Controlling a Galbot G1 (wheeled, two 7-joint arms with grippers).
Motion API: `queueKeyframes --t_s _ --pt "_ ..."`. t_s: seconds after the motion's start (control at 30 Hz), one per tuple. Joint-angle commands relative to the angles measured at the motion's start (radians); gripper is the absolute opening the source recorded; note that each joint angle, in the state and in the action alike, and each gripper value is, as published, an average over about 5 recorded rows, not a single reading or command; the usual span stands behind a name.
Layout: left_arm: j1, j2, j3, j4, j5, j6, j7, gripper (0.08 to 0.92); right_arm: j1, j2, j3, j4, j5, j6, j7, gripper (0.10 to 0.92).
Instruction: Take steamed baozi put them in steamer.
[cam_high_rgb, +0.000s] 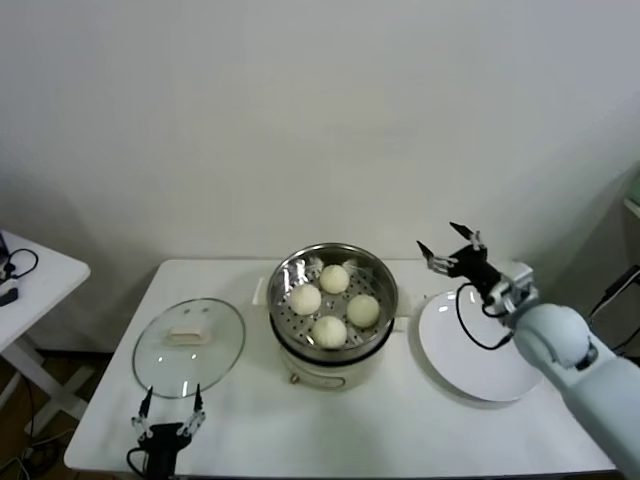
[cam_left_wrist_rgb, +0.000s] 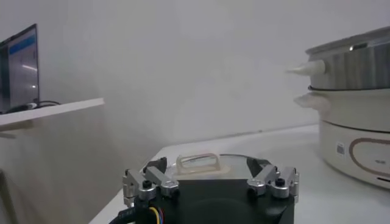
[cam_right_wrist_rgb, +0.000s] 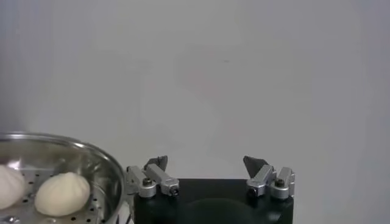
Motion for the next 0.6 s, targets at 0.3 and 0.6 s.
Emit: queueKeyframes --t_s 0.3,0.6 --pt "0.001 -0.001 0.001 -0.002 -0.008 -0.006 -0.001 0.823 -0.789 0.39 0.475 0.074 -0.069 0.44 -0.146 0.823" --pt "0.003 -0.008 0.003 -0.003 -0.003 -0.009 -0.002 0.823 -0.849 0.456 0.453 0.01 -0.087 0.549 -0.188 0.823"
